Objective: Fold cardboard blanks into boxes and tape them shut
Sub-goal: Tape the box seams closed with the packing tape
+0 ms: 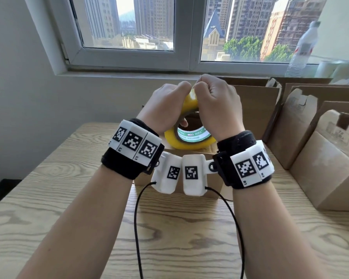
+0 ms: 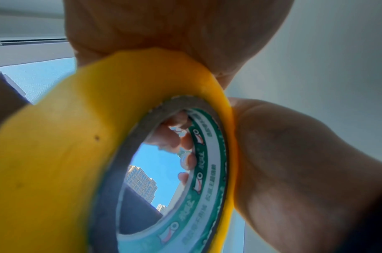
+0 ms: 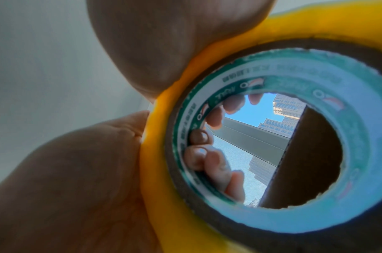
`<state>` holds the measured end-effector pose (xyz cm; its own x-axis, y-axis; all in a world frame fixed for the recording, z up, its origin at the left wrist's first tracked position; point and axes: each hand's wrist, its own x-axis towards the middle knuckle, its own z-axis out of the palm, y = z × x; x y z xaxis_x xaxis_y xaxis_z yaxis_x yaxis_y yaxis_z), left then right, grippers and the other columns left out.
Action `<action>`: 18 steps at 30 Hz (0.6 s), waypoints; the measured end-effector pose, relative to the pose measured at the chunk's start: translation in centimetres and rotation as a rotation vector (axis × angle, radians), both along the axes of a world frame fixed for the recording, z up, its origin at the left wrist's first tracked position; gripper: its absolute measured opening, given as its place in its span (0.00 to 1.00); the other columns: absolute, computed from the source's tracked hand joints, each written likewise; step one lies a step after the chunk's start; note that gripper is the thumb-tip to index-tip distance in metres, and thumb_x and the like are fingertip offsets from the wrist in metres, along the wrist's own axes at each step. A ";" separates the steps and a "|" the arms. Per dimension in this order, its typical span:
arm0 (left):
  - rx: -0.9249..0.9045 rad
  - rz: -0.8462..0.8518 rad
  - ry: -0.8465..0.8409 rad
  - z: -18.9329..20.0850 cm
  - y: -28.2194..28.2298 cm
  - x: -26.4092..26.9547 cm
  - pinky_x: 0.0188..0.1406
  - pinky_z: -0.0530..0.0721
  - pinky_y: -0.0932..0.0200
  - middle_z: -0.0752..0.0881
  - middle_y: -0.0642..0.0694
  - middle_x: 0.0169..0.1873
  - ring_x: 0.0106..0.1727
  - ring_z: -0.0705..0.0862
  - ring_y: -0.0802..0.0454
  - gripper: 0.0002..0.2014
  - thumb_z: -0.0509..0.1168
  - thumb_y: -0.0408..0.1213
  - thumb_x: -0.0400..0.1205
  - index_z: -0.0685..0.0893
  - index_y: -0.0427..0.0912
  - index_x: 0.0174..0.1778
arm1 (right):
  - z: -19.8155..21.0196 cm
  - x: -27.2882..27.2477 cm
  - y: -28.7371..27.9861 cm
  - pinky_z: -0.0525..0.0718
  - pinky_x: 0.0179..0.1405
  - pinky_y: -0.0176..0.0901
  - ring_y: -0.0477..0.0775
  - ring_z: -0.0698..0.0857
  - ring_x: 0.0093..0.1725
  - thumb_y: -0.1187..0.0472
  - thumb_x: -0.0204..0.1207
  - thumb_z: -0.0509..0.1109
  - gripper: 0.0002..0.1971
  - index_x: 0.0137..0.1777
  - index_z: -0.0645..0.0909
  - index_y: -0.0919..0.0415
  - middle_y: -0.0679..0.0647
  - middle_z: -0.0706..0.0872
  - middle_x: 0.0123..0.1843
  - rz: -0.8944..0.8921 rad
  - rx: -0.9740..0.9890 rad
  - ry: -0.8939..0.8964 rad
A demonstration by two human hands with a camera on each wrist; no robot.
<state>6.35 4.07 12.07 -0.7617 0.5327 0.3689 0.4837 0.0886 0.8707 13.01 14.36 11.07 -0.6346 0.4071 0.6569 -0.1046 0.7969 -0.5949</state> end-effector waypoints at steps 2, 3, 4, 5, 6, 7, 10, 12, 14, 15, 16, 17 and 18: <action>0.009 -0.010 -0.002 0.0 -0.2 0.2 0.28 0.76 0.56 0.73 0.52 0.15 0.19 0.79 0.50 0.19 0.52 0.39 0.82 0.67 0.43 0.23 | 0.0 -0.1 0.0 0.65 0.31 0.46 0.53 0.71 0.34 0.52 0.72 0.51 0.12 0.29 0.66 0.53 0.48 0.71 0.27 -0.008 0.003 0.006; 0.001 -0.009 0.009 0.1 -0.2 0.3 0.28 0.76 0.57 0.73 0.52 0.15 0.20 0.79 0.50 0.19 0.52 0.39 0.82 0.67 0.43 0.23 | -0.1 -0.1 0.0 0.66 0.32 0.45 0.54 0.72 0.34 0.52 0.72 0.51 0.12 0.29 0.67 0.53 0.48 0.71 0.27 -0.010 0.005 0.011; -0.008 -0.004 0.024 0.1 -0.3 0.4 0.27 0.76 0.59 0.73 0.52 0.16 0.20 0.79 0.50 0.19 0.52 0.39 0.83 0.67 0.42 0.24 | -0.1 -0.1 0.1 0.66 0.33 0.45 0.54 0.72 0.35 0.52 0.72 0.51 0.12 0.30 0.67 0.54 0.49 0.71 0.27 -0.012 0.009 0.017; -0.020 0.003 0.043 0.1 -0.3 0.5 0.26 0.75 0.60 0.75 0.51 0.17 0.20 0.78 0.51 0.19 0.51 0.39 0.83 0.68 0.40 0.24 | -0.2 -0.1 0.1 0.67 0.34 0.45 0.54 0.72 0.35 0.52 0.72 0.51 0.12 0.31 0.68 0.54 0.49 0.71 0.27 -0.011 0.013 0.025; -0.026 0.001 0.062 0.0 -0.4 0.5 0.26 0.76 0.58 0.77 0.46 0.20 0.21 0.79 0.49 0.19 0.51 0.40 0.82 0.71 0.36 0.26 | -0.2 0.0 0.2 0.67 0.34 0.45 0.54 0.72 0.35 0.53 0.72 0.51 0.11 0.32 0.69 0.54 0.49 0.71 0.27 -0.007 0.014 0.030; -0.029 -0.010 0.082 -0.1 -0.4 0.5 0.27 0.77 0.56 0.79 0.41 0.23 0.23 0.80 0.47 0.20 0.51 0.42 0.80 0.74 0.32 0.28 | -0.3 0.0 0.3 0.68 0.34 0.46 0.53 0.72 0.34 0.53 0.73 0.52 0.11 0.32 0.70 0.54 0.49 0.71 0.26 0.003 0.009 0.035; -0.010 -0.053 0.092 -0.7 -0.7 -0.1 0.34 0.79 0.50 0.80 0.39 0.30 0.32 0.79 0.44 0.19 0.51 0.46 0.76 0.78 0.35 0.32 | -0.2 0.2 0.6 0.68 0.35 0.48 0.48 0.72 0.32 0.51 0.75 0.56 0.13 0.30 0.69 0.51 0.46 0.71 0.25 0.056 -0.027 0.048; 0.039 -0.095 0.048 -0.8 -0.8 -0.4 0.41 0.79 0.42 0.80 0.40 0.33 0.37 0.79 0.41 0.16 0.53 0.47 0.76 0.82 0.43 0.33 | 0.1 0.3 0.6 0.71 0.38 0.48 0.47 0.75 0.34 0.48 0.74 0.61 0.13 0.30 0.72 0.51 0.44 0.74 0.27 0.089 -0.044 0.050; 0.076 -0.113 0.020 -0.8 -0.9 -0.4 0.42 0.78 0.42 0.81 0.42 0.34 0.38 0.78 0.42 0.14 0.55 0.47 0.76 0.84 0.49 0.32 | 0.3 0.4 0.5 0.74 0.39 0.46 0.46 0.76 0.35 0.46 0.70 0.66 0.13 0.32 0.77 0.54 0.44 0.76 0.28 0.108 -0.065 0.064; 0.085 -0.107 0.012 -0.7 -0.9 -0.3 0.42 0.78 0.41 0.80 0.42 0.34 0.38 0.78 0.41 0.14 0.56 0.48 0.74 0.83 0.49 0.31 | 0.4 0.4 0.5 0.74 0.38 0.45 0.45 0.75 0.33 0.45 0.67 0.67 0.15 0.31 0.79 0.57 0.44 0.76 0.27 0.114 -0.082 0.079; 0.094 -0.102 0.004 -0.6 -0.8 -0.2 0.42 0.78 0.38 0.80 0.40 0.34 0.38 0.78 0.40 0.14 0.56 0.50 0.73 0.83 0.47 0.31 | 0.5 0.5 0.5 0.74 0.36 0.43 0.43 0.74 0.32 0.44 0.65 0.69 0.17 0.31 0.80 0.59 0.45 0.76 0.27 0.115 -0.098 0.098; 0.096 -0.091 0.006 -0.6 -0.8 0.0 0.42 0.78 0.35 0.79 0.39 0.34 0.38 0.77 0.39 0.16 0.56 0.50 0.72 0.82 0.43 0.32 | 0.7 0.5 0.5 0.73 0.35 0.41 0.42 0.73 0.30 0.42 0.62 0.69 0.19 0.30 0.81 0.61 0.46 0.76 0.26 0.111 -0.111 0.113; 0.089 -0.075 0.032 -0.6 -0.8 0.1 0.42 0.78 0.33 0.78 0.38 0.33 0.38 0.76 0.39 0.18 0.55 0.50 0.73 0.81 0.38 0.33 | 0.8 0.6 0.5 0.72 0.33 0.38 0.42 0.72 0.29 0.41 0.60 0.69 0.21 0.29 0.82 0.61 0.47 0.76 0.25 0.105 -0.120 0.125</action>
